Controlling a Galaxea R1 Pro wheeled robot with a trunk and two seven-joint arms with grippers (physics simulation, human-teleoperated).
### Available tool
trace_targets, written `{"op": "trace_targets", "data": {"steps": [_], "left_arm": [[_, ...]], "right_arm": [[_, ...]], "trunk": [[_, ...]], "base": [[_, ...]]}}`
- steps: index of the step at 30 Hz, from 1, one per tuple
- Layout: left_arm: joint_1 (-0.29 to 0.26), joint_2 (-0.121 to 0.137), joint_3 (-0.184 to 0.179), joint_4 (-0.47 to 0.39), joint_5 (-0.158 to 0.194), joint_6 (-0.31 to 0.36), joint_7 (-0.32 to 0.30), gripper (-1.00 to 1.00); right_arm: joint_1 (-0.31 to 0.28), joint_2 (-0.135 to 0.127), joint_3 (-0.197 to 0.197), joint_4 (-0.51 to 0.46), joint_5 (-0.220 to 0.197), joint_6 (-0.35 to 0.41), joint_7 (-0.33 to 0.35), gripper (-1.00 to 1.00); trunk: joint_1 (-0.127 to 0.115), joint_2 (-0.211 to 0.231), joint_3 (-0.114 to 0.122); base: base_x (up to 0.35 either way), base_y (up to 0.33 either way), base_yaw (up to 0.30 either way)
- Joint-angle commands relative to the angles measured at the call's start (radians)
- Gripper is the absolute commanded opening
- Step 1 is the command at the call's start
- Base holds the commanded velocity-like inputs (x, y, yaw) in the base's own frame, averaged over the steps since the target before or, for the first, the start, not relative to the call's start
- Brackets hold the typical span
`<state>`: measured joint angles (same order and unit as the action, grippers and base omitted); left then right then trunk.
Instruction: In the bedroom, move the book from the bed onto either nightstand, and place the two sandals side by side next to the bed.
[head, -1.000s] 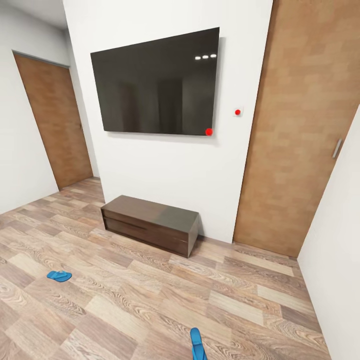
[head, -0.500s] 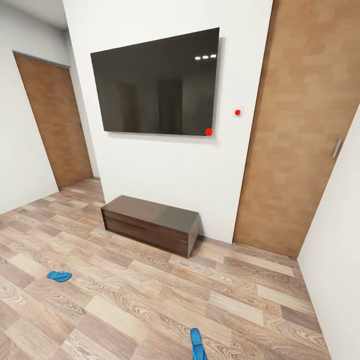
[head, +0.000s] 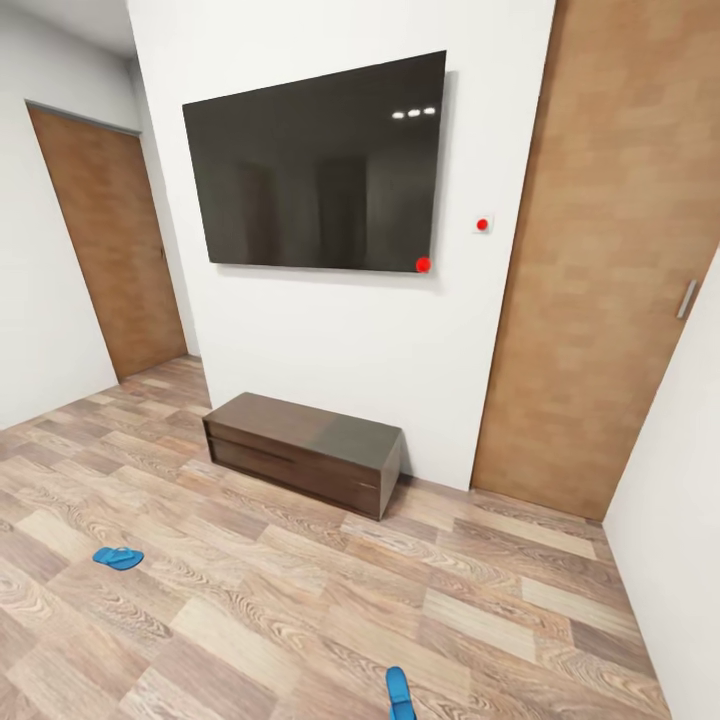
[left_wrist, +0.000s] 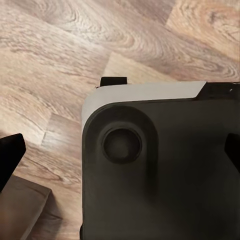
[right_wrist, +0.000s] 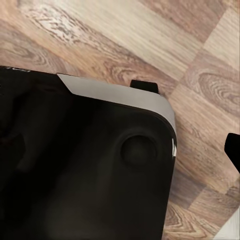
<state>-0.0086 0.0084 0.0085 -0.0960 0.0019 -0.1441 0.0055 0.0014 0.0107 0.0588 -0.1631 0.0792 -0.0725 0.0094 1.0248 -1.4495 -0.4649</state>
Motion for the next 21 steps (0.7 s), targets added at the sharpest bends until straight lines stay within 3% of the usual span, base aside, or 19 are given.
{"op": "trace_targets", "data": {"steps": [1,21], "left_arm": [[-0.001,0.0,0.001,0.001,0.0,-0.004,0.001,1.0],[-0.001,0.0,0.001,0.001,0.0,-0.004,0.001,1.0]], "right_arm": [[0.0,0.0,0.001,-0.001,0.009,-0.001,0.0,1.0],[0.0,0.002,0.002,-0.001,0.009,-0.001,0.0,1.0]], "trunk": [[0.0,0.0,-0.001],[0.0,0.0,-0.001]], "base": [[0.079,0.027,0.063],[0.037,0.016,0.119]]}}
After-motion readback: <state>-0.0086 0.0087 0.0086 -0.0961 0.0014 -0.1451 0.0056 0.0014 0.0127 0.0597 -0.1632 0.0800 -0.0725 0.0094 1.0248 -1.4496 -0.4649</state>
